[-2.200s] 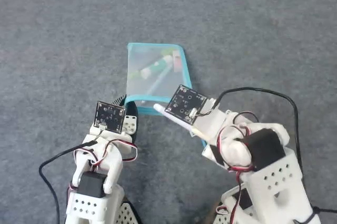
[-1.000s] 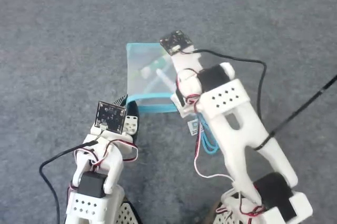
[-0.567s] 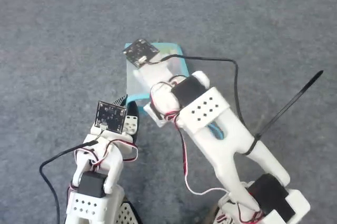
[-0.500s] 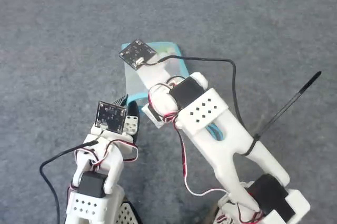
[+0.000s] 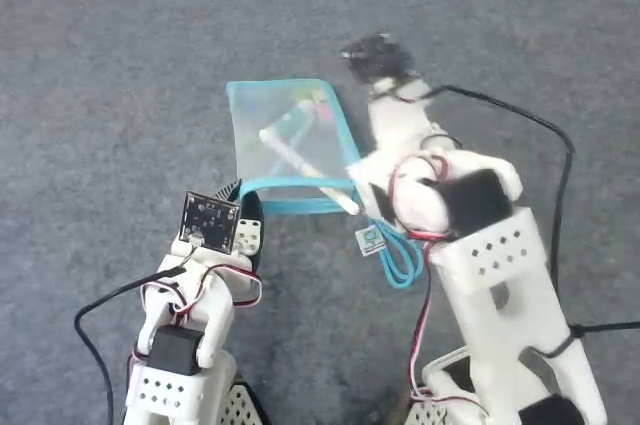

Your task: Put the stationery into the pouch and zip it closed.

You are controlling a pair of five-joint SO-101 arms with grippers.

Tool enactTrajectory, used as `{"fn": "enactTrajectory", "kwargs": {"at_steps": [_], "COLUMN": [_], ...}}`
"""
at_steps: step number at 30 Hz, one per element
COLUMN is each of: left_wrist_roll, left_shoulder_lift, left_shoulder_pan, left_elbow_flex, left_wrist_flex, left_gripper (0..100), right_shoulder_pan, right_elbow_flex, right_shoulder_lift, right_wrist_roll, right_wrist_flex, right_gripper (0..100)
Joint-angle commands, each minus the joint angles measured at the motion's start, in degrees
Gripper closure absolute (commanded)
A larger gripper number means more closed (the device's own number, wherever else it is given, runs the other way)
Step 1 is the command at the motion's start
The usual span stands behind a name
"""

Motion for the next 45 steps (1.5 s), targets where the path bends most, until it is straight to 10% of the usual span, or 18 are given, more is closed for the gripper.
{"fn": "enactTrajectory", "kwargs": {"at_steps": [1, 20, 31, 45], "left_wrist_roll": [1.23, 1.23, 1.23, 1.23], "left_shoulder_lift": [0.26, 0.35, 0.26, 0.35], "left_shoulder_pan": [0.35, 0.26, 0.35, 0.26], "left_elbow_flex": [-0.40, -0.40, -0.40, -0.40], "left_wrist_flex": [-1.49, -1.49, -1.49, -1.41], "left_gripper": [99, 99, 99, 99], "right_shoulder_pan": [1.54, -17.10, -1.19, -3.91], "right_elbow_flex": [5.10, 6.86, 8.35, 12.57], "right_shoulder_lift": [-1.80, 6.99, -3.38, 10.51], "right_wrist_roll": [0.97, 2.90, 0.18, 0.62], "right_wrist_flex": [-0.57, -11.65, -7.96, -13.23], "right_gripper": [76.8, 76.8, 79.0, 86.9]}}
